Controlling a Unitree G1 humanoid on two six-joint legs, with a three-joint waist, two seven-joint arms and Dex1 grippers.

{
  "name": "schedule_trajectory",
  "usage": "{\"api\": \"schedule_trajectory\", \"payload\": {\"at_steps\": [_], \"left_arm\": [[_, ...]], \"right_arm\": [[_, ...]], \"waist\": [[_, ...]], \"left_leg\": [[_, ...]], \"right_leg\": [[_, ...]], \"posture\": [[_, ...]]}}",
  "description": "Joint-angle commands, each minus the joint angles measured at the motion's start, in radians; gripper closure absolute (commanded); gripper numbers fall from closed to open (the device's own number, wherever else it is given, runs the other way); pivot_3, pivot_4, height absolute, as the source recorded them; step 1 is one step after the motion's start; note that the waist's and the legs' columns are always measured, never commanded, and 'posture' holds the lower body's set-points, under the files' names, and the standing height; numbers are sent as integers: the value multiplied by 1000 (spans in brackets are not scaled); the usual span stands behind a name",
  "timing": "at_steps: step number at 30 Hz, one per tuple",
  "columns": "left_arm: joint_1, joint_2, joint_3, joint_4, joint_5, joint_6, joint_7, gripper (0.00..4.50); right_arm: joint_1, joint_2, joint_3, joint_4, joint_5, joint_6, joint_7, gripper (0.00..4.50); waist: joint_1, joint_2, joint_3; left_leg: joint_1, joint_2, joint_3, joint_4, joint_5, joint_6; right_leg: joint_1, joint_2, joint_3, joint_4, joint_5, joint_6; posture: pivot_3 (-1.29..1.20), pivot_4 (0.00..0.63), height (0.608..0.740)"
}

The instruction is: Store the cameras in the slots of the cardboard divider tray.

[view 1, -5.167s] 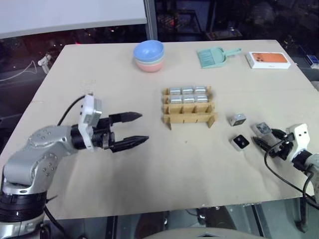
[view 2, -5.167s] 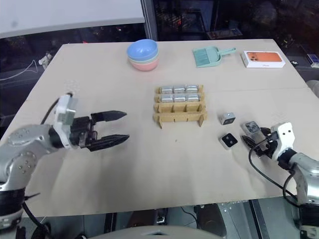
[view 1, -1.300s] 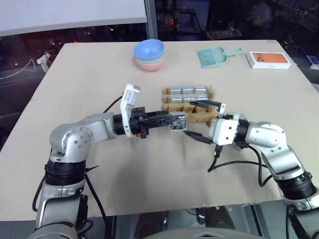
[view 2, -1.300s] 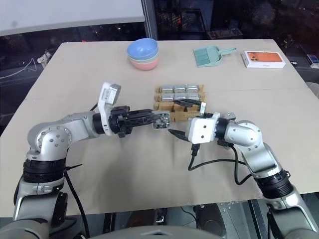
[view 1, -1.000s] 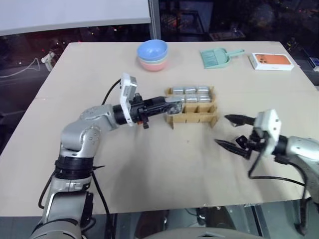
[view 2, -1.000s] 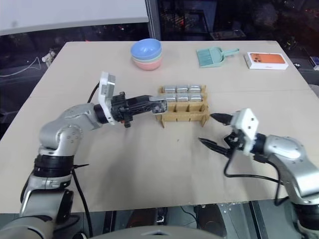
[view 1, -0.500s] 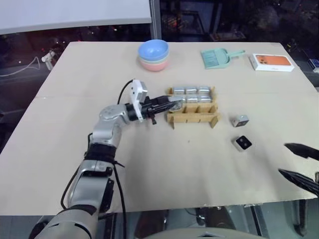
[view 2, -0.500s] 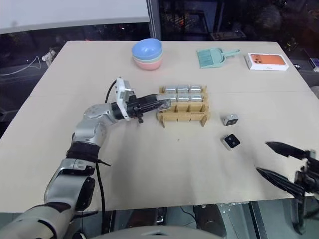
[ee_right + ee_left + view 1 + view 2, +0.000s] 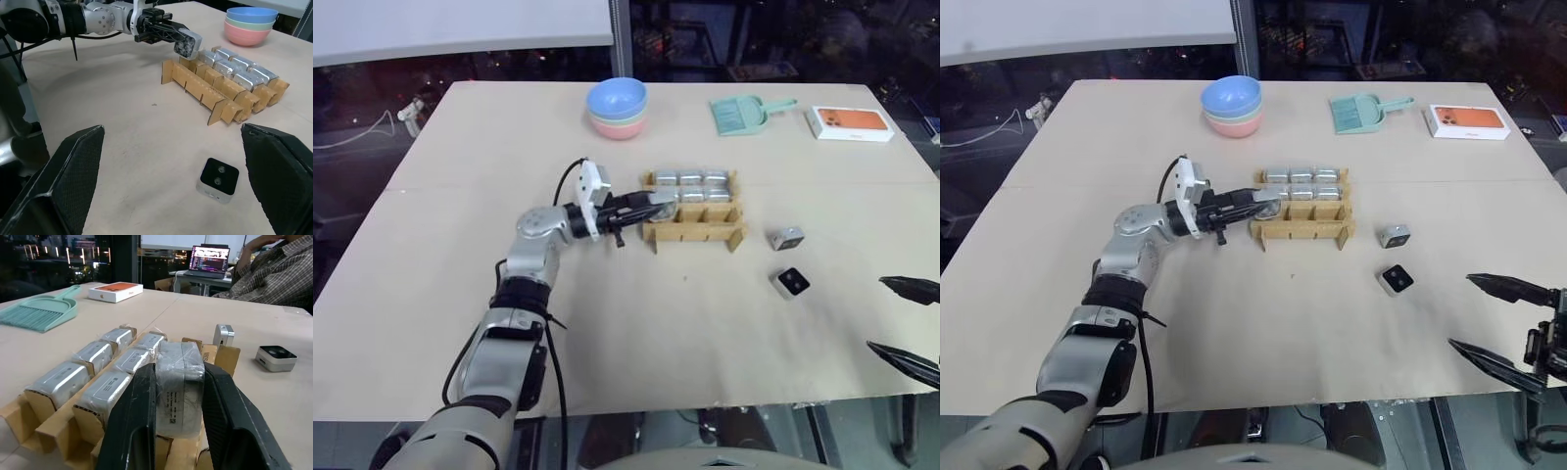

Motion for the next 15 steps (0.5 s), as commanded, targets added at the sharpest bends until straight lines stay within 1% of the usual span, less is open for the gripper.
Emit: {"api": "schedule_trajectory", "payload": {"at_steps": [1, 4, 8, 15], "left_arm": [[-19, -2, 10, 36, 67, -196, 41, 3776], [-66, -22, 23, 122, 58, -182, 41, 3776], [-138, -40, 29, 253, 69, -236, 19, 3776], [-180, -58, 23, 350, 68, -238, -113, 3776]], "right_arm": [[1, -16, -13, -15, 18, 9, -8, 65], [4, -18, -16, -25, 25, 26, -21, 65], [13, -11, -8, -32, 14, 17, -19, 65], [54, -3, -24, -45, 9, 7, -19, 65]], "waist": [[0, 0, 0], [2, 0, 0], [1, 0, 0], [0, 0, 0]], "left_leg": [[0, 0, 0, 0, 0, 0], [0, 0, 0, 0, 0, 0], [-1, -1, 1, 1, 0, 0], [-1, -1, 1, 1, 0, 0]], "right_leg": [[0, 0, 0, 0, 0, 0], [0, 0, 0, 0, 0, 0], [0, 0, -1, 0, 0, 0], [0, 0, -1, 0, 0, 0]], "posture": [[0, 150, 740], [0, 150, 740], [0, 150, 740], [0, 150, 740]]}}
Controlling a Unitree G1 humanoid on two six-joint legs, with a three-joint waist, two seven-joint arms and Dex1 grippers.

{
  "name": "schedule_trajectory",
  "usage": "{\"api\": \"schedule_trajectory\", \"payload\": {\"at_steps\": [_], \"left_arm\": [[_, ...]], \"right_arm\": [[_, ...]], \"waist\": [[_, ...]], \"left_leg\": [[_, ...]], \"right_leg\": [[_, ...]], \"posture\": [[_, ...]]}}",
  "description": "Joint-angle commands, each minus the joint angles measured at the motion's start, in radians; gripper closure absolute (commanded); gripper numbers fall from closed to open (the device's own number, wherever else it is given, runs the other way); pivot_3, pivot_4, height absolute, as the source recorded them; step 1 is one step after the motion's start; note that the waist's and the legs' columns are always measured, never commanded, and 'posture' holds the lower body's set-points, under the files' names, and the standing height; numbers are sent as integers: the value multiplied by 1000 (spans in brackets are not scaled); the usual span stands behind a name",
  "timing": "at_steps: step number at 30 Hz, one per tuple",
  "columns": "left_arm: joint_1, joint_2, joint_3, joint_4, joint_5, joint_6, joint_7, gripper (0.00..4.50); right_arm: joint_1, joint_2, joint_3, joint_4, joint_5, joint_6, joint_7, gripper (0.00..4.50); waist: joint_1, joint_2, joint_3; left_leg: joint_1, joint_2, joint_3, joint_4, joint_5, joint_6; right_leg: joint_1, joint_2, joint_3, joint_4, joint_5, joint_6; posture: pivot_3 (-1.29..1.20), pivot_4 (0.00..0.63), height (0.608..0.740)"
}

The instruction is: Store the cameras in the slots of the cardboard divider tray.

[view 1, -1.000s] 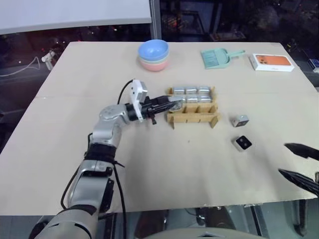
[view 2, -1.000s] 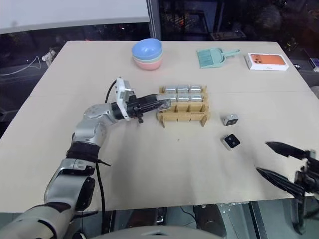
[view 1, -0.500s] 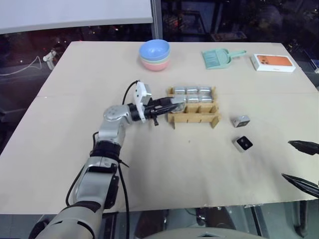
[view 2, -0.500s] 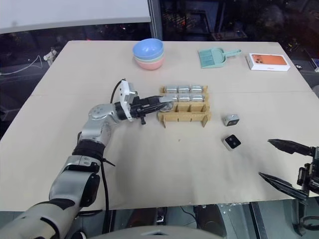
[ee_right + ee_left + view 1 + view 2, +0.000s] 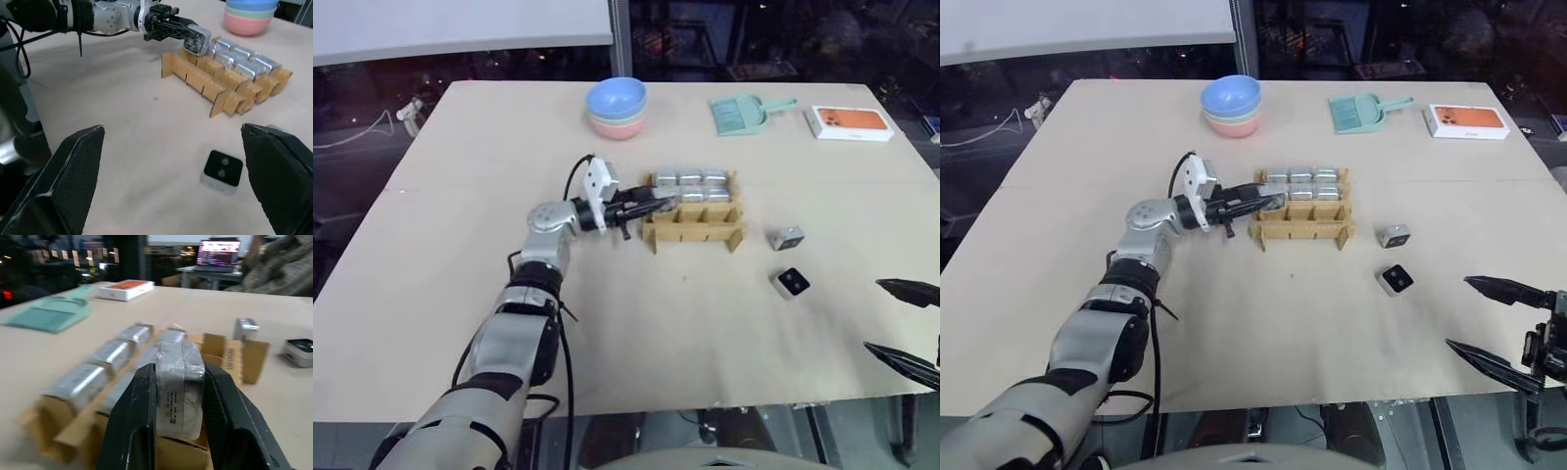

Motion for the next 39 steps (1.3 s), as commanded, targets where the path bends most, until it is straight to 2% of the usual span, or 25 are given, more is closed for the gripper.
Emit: {"api": "schedule_trajectory", "payload": {"at_steps": [1, 10, 17, 22, 25, 30, 36, 39], "left_arm": [[-25, -3, 5, 21, 6, -20, -71, 3776], [-43, 8, -4, 106, 76, -62, -73, 3776], [-47, 6, -28, 159, 138, -169, -60, 3776], [-52, 16, -26, 188, 163, -153, -36, 3776], [-53, 15, -14, 194, 162, -155, -4, 2257], [-60, 21, 29, 149, 106, -82, -52, 153], [-38, 103, 72, -96, 10, 69, -147, 153], [11, 172, 77, -344, -66, 271, -174, 153]], "right_arm": [[20, 3, -34, -36, 13, -11, -3, 65], [24, 3, -34, -56, 31, -3, -31, 65], [9, -3, -25, -48, 30, -4, -36, 65], [14, -2, -25, -49, 30, -3, -32, 65], [17, 0, -25, -49, 31, -3, -32, 0], [19, 0, -26, -49, 30, -3, -37, 0], [14, 9, 20, -49, -11, 9, -92, 0], [-11, 19, 101, -56, -120, 64, -266, 0]], "waist": [[0, 0, 0], [0, 0, 0], [0, 0, -1], [0, 0, -2], [-1, 0, -2], [0, 0, -2], [-3, -1, -1], [-6, -1, -1]], "left_leg": [[0, 0, 0, 0, 0, 0], [1, 0, -1, 0, 0, 0], [1, 0, -1, 0, 0, 0], [1, 0, -1, 0, 0, 0], [2, 0, -1, 0, 0, 0], [1, 0, -1, 0, 0, 0], [0, 1, -1, 0, 0, 0], [1, 3, -3, 0, 0, 0]], "right_leg": [[0, 0, 0, 0, 0, 0], [0, 0, 0, 0, 0, 0], [0, 0, 0, 0, 0, 0], [0, 0, 0, 0, 0, 0], [1, 0, 0, 0, 0, 0], [1, 0, 0, 1, 0, 0], [0, 0, 0, 1, 0, 0], [0, 0, 0, 1, 0, 0]], "posture": [[0, 150, 740], [0, 150, 740], [0, 150, 740], [0, 150, 740], [0, 150, 740], [0, 150, 740], [0, 150, 740], [0, 150, 740]]}}
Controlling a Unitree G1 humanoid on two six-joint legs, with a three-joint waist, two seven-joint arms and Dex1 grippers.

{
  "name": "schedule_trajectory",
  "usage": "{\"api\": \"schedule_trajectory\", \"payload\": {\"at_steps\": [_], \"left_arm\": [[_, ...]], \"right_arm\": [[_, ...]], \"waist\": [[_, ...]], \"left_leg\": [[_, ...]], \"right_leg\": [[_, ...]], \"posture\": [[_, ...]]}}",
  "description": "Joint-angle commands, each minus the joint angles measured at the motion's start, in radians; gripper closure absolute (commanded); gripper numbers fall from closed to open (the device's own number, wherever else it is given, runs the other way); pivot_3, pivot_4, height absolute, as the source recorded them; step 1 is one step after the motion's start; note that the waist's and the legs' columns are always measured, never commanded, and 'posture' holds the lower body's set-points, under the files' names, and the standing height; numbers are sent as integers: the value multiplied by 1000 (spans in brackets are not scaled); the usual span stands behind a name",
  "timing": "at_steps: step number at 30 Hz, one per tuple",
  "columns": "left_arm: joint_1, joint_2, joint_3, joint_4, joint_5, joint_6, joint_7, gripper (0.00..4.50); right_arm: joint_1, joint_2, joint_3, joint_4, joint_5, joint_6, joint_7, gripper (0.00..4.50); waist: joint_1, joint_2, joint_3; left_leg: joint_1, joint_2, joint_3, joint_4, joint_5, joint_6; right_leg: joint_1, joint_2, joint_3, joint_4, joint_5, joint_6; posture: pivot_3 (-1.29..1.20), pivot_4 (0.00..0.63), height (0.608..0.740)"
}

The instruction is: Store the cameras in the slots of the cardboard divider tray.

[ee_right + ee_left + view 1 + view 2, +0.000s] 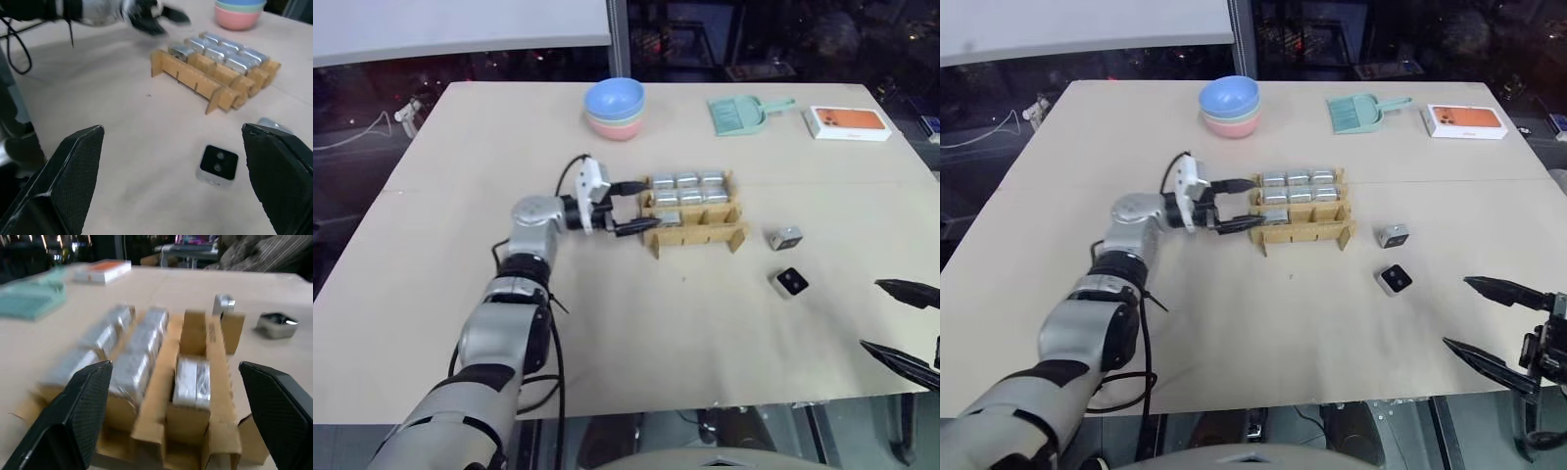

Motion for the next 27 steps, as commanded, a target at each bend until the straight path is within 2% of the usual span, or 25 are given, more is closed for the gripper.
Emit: {"api": "schedule_trajectory", "payload": {"at_steps": [1, 3, 7, 10, 15, 18, 26, 27], "left_arm": [[49, 81, 17, -308, -105, 223, -28, 153], [84, 141, 10, -439, -135, 325, -40, 153], [146, 273, 7, -666, -205, 525, -69, 153], [160, 381, 31, -795, -273, 670, -85, 153], [199, 508, 45, -891, -329, 753, -121, 153], [215, 530, 47, -918, -349, 765, -114, 153], [221, 509, 56, -942, -392, 788, -55, 153], [222, 511, 54, -943, -393, 787, -52, 83]], "right_arm": [[-23, 8, 84, -34, -93, 73, -175, 0], [-49, 23, 146, -52, -131, 95, -243, 0], [-133, 50, 255, -50, -290, 183, -485, 0], [-191, 51, 335, -27, -327, 260, -547, 0], [-239, 76, 437, 29, -364, 279, -565, 0], [-284, 104, 467, 69, -372, 266, -584, 0], [-329, 144, 475, 136, -374, 223, -571, 0], [-327, 140, 475, 141, -381, 213, -566, 542]], "waist": [[-2, 0, 0], [-1, 1, 0], [-4, 1, 0], [3, 1, 0], [3, 1, 0], [2, 1, 0], [-1, 0, 0], [-2, 0, 0]], "left_leg": [[1, 1, 0, 0, 0, 0], [1, 1, -1, 0, 0, 0], [1, 1, -1, 0, 0, 0], [1, 1, 0, 0, 0, 0], [0, 0, 3, 0, 0, 0], [1, 0, 4, 0, 0, 0], [1, 0, 4, 0, 0, 0], [1, 0, 4, 0, 0, 0]], "right_leg": [[0, 0, 1, 0, 0, 0], [0, 0, 1, 1, 0, 0], [0, 0, 1, 1, -2, -3], [0, 0, 1, 1, -3, -4], [-1, 0, 0, 1, -3, -4], [0, 0, 1, 0, -5, -1], [0, 2, 1, 1, -5, 0], [0, 2, 1, 1, -5, 0]], "posture": [[0, 150, 740], [0, 150, 740], [0, 150, 740], [0, 150, 740], [0, 150, 740], [0, 150, 740], [0, 150, 740], [0, 150, 740]]}}
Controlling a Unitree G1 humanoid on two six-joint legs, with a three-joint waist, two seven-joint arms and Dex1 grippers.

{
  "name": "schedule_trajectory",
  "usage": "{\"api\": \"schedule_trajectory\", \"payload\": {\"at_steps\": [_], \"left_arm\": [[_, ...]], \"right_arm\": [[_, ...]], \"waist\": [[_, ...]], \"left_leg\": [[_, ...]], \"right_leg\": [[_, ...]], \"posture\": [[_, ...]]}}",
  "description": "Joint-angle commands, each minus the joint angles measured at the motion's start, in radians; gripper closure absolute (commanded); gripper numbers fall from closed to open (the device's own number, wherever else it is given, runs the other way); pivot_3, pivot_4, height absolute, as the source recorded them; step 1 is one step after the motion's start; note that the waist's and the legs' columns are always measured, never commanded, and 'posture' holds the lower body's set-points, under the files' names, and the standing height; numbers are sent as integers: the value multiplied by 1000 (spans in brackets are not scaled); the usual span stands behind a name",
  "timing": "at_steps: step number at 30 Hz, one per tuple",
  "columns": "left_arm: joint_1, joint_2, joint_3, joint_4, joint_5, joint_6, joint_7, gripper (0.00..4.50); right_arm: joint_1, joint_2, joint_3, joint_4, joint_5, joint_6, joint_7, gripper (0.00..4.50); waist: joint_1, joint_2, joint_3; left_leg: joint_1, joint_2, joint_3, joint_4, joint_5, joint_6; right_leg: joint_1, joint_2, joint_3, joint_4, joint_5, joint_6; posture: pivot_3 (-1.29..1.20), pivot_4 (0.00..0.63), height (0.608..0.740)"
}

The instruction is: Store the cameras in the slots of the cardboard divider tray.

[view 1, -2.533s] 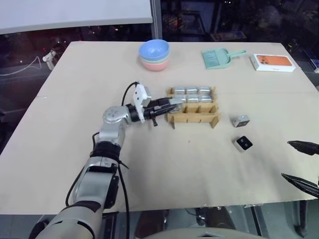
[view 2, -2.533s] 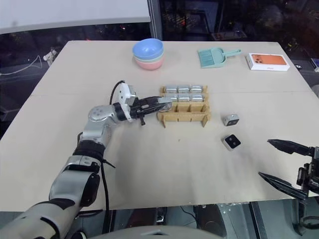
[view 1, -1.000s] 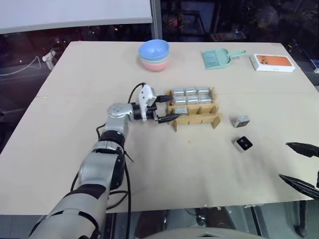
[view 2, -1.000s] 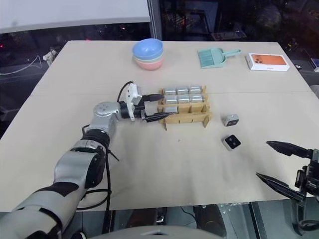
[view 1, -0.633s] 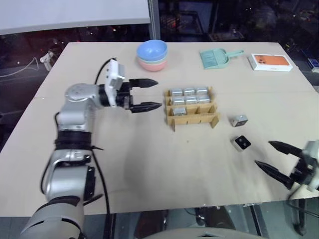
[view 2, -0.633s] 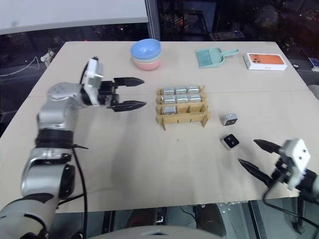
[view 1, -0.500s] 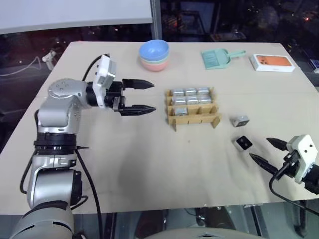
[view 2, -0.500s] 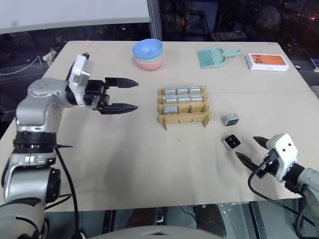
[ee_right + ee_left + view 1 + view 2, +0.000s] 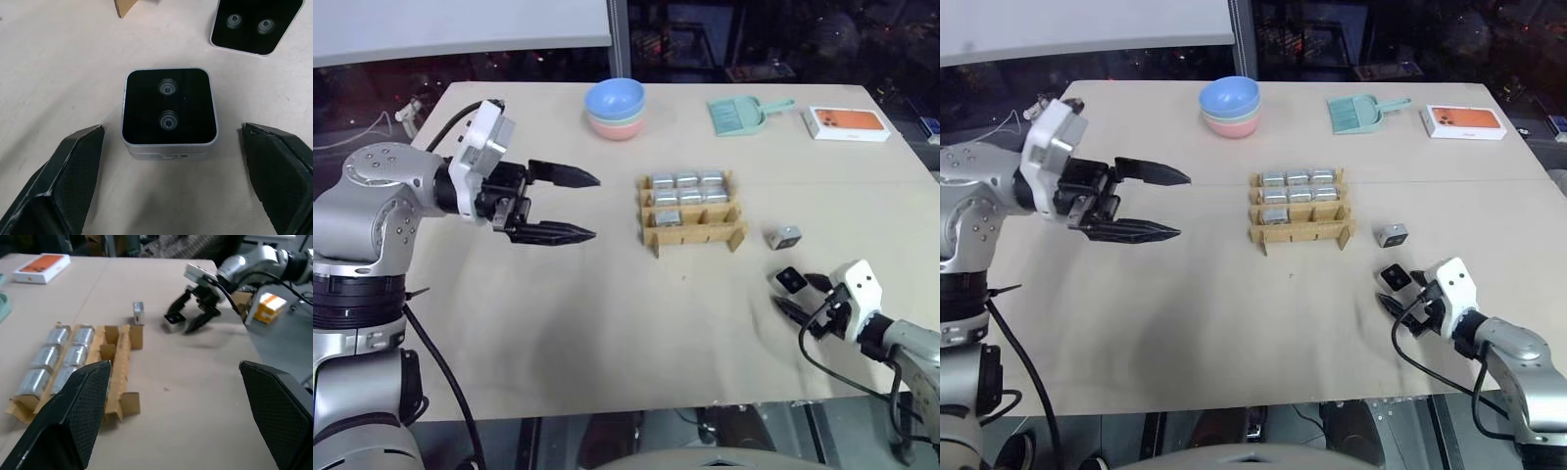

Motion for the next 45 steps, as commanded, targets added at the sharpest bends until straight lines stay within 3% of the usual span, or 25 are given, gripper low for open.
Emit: {"api": "schedule_trajectory", "payload": {"at_steps": [1, 5, 18, 21, 26, 31, 45], "left_arm": [[-7, 11, 30, -33, -24, 0, 14, 83], [3, 15, 22, -24, -18, -14, 9, 83], [24, -14, -1, 8, -31, 3, 15, 83], [61, -84, -28, -31, -76, 75, 71, 83], [105, -302, -60, -73, -180, 265, 286, 83], [83, -417, -73, -9, -196, 385, 435, 83], [69, -416, -71, -18, -244, 443, 407, 83]], "right_arm": [[-2, -10, -10, 17, -7, -37, 13, 777], [-3, -5, -15, 29, -9, -58, 11, 2737], [-44, -7, 25, -26, -74, -175, 12, 2763], [-88, -16, 69, -77, -109, -183, 8, 2763], [-210, -13, 204, -142, -220, -263, 12, 2763], [-326, -22, 351, -126, -419, -483, 9, 2763], [-413, 5, 434, -58, -615, -756, -42, 2763]], "waist": [[-3, 0, 0], [-3, 0, 0], [-2, 0, 0], [-2, 0, 0], [-2, 0, 0], [-5, 0, 0], [-10, 0, 0]], "left_leg": [[0, 0, 0, 0, 0, 0], [0, 0, 0, 0, 0, 0], [0, 0, 1, 0, 0, 0], [0, 0, 0, 0, 0, 0], [0, 0, -1, 1, 0, 0], [-1, -1, -2, 1, 0, 0], [-1, -1, -2, 1, 0, -1]], "right_leg": [[0, 0, 1, 0, 0, 0], [0, 0, 0, 0, 0, 0], [0, 0, 0, 0, 0, 0], [0, 0, 1, 0, 0, 0], [0, 0, 1, 1, 2, 0], [-1, 0, 0, 1, 5, 0], [-1, 0, 0, 0, 3, -3]], "posture": [[0, 150, 740], [0, 150, 740], [0, 150, 740], [0, 150, 740], [0, 150, 740], [0, 150, 740], [0, 150, 740]]}}
